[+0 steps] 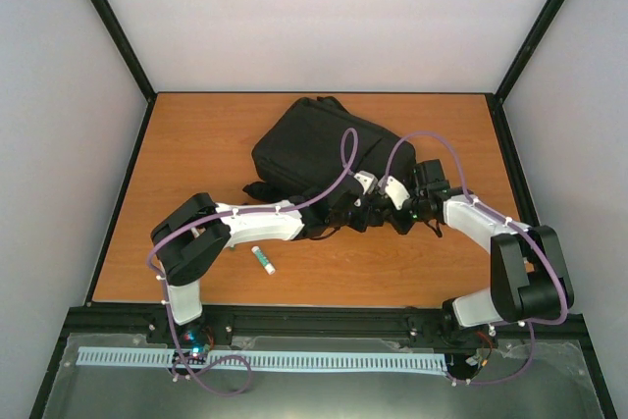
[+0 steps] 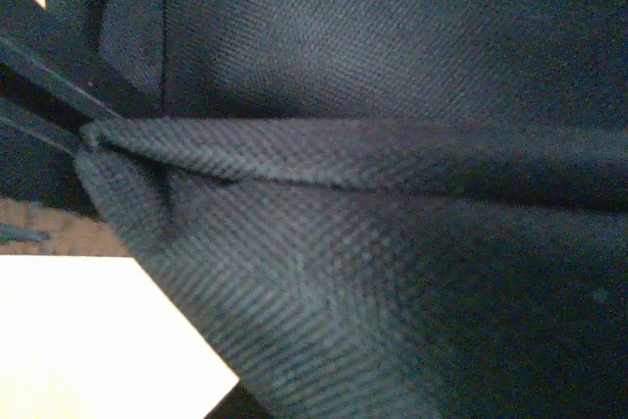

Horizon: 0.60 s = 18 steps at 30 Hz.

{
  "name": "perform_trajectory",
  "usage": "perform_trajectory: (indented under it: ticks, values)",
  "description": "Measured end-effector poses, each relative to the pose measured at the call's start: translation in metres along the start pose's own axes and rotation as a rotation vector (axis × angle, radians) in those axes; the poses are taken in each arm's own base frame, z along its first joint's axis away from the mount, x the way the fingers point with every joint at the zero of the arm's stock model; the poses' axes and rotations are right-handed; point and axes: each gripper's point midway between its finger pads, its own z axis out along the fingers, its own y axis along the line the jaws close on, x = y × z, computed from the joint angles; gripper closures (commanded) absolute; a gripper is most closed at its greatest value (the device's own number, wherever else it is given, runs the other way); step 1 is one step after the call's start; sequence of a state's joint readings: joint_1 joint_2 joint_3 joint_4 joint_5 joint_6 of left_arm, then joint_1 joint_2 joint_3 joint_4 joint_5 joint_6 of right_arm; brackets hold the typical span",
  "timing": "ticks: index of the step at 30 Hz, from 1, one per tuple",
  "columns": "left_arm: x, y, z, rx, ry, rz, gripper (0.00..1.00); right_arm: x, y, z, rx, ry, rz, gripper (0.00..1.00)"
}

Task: Pack the student bag
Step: Zip the student bag at the center of the board.

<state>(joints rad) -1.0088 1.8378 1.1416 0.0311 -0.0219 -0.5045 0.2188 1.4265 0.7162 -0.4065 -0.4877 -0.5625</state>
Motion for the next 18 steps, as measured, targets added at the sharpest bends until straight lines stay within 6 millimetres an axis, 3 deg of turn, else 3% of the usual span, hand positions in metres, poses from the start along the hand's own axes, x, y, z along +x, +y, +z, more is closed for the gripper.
perform_trajectory:
  ticks: [9, 18]
  values:
    - [0.001, -0.001, 0.000, 0.006, 0.004, 0.015, 0.99, 0.004, 0.001, -0.012, 0.022, 0.037, -0.056, 0.97]
    - [0.024, -0.002, -0.006, 0.083, 0.032, 0.069, 0.99, 0.015, -0.004, -0.018, 0.022, 0.078, -0.073, 0.97]
